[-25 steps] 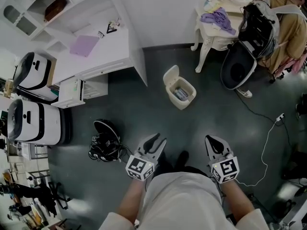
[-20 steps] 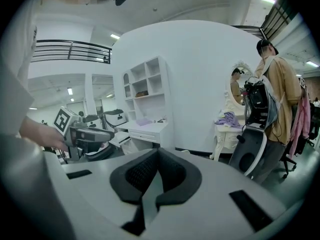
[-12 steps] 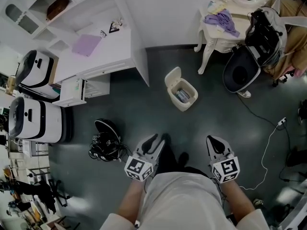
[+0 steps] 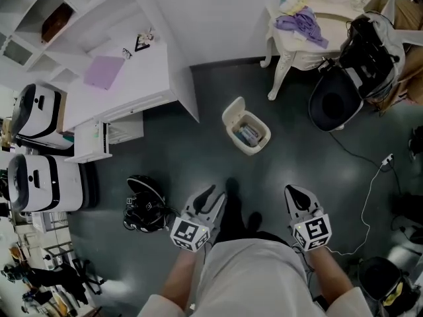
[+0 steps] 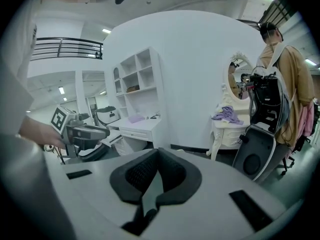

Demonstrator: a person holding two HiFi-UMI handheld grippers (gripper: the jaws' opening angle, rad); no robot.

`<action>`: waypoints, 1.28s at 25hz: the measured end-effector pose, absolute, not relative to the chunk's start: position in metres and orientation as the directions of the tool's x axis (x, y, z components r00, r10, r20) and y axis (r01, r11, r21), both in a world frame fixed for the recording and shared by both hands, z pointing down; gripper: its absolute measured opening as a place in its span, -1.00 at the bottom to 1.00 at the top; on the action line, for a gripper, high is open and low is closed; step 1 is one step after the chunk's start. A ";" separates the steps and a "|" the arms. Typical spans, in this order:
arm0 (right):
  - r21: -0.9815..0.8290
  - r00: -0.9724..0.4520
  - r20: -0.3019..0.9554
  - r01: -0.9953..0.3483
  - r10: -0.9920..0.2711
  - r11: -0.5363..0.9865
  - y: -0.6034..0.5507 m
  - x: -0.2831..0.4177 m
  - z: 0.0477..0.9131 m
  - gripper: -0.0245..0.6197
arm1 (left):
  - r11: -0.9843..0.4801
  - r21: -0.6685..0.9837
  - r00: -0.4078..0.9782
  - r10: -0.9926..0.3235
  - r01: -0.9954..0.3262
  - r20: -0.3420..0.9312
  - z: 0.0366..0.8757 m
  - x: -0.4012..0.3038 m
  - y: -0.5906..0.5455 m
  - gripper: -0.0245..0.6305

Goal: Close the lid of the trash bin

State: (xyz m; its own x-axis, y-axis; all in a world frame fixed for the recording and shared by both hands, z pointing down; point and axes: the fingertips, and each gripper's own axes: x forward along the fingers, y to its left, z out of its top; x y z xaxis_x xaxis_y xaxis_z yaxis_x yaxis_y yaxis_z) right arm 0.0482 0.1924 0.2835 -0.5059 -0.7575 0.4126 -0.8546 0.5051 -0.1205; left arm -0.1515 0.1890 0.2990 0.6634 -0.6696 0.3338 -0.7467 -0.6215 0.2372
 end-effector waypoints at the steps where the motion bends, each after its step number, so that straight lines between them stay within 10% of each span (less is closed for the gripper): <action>1: -0.122 -0.502 0.416 -0.857 -0.758 0.500 0.183 0.047 0.285 -0.89 | -0.627 0.236 0.668 -0.663 -0.742 0.339 0.301 -0.153 0.179 -0.46; 32: -0.128 -0.391 0.569 -0.911 -0.724 0.391 -0.001 0.021 0.398 -0.89 | -0.717 0.243 0.728 -0.508 -0.654 0.460 0.440 -0.166 -0.057 -0.44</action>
State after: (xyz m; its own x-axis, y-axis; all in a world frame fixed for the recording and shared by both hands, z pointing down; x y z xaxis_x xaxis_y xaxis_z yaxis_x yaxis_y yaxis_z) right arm 0.0206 -0.0012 0.3985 -0.3908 -0.7235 0.5690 -0.9112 0.3915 -0.1280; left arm -0.1657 -0.0570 0.4397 0.7284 -0.5081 0.4597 -0.6536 -0.7167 0.2434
